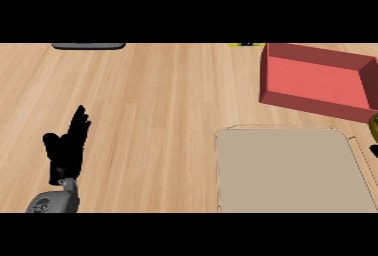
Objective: Pick the lemon from the tray and place it in the cardboard box
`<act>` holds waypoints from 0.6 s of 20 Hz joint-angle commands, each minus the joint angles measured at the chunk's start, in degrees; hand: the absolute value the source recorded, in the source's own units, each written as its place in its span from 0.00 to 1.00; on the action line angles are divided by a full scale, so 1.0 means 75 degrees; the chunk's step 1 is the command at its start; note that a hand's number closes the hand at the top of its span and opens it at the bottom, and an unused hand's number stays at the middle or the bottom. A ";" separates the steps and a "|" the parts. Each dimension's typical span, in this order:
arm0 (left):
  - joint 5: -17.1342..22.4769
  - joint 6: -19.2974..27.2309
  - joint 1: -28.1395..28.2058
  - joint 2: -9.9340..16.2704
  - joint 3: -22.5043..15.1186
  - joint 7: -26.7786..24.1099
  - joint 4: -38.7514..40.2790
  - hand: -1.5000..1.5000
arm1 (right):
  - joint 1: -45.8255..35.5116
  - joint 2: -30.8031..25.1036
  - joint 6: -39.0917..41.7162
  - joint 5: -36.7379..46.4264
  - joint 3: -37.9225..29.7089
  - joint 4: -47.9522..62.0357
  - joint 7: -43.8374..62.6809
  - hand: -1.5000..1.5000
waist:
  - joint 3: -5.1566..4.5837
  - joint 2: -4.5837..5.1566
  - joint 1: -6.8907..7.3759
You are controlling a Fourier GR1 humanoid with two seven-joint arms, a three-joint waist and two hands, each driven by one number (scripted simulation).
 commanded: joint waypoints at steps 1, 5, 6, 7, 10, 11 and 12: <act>0.0011 -0.0176 0.0010 0.0128 0.0038 -0.0058 0.0030 0.50 | -0.0913 0.0044 -0.0558 0.0281 0.0040 0.1307 -0.0282 1.00 | 0.0000 0.0009 0.0036; 0.0231 -0.0283 -0.0206 0.0136 0.0222 -0.0077 0.0240 0.50 | -0.1762 -0.0154 -0.0846 0.0291 0.0014 0.2936 -0.0805 1.00 | 0.0000 0.0021 0.0058; 0.0135 -0.0233 -0.0259 0.0080 0.0216 -0.0369 0.0622 0.50 | -0.2107 -0.0329 -0.0902 0.0383 -0.0019 0.3428 -0.0874 1.00 | -0.0001 0.0026 0.0054; -0.0015 -0.0051 0.0171 -0.0190 -0.0094 -0.0188 0.0021 0.50 | -0.2174 -0.0356 -0.1101 0.0405 -0.0049 0.3955 -0.1291 1.00 | 0.0003 0.0022 0.0092; -0.0128 -0.0005 -0.0254 -0.0060 -0.0161 0.0434 -0.0155 0.50 | -0.2954 -0.0249 -0.1353 0.0449 0.0121 0.5318 -0.1601 1.00 | 0.0005 0.0031 0.0109; 0.0073 -0.0177 0.0235 -0.0020 -0.0012 0.0070 -0.0257 0.50 | -0.3253 -0.0281 -0.1434 0.0518 0.0184 0.5662 -0.1681 1.00 | 0.0002 0.0023 0.0117; -0.0042 -0.0057 0.0099 -0.0121 -0.0097 0.0041 -0.0185 0.50 | -0.3282 -0.0257 -0.1819 0.0831 0.0354 0.6181 -0.2068 1.00 | 0.0003 0.0030 0.0113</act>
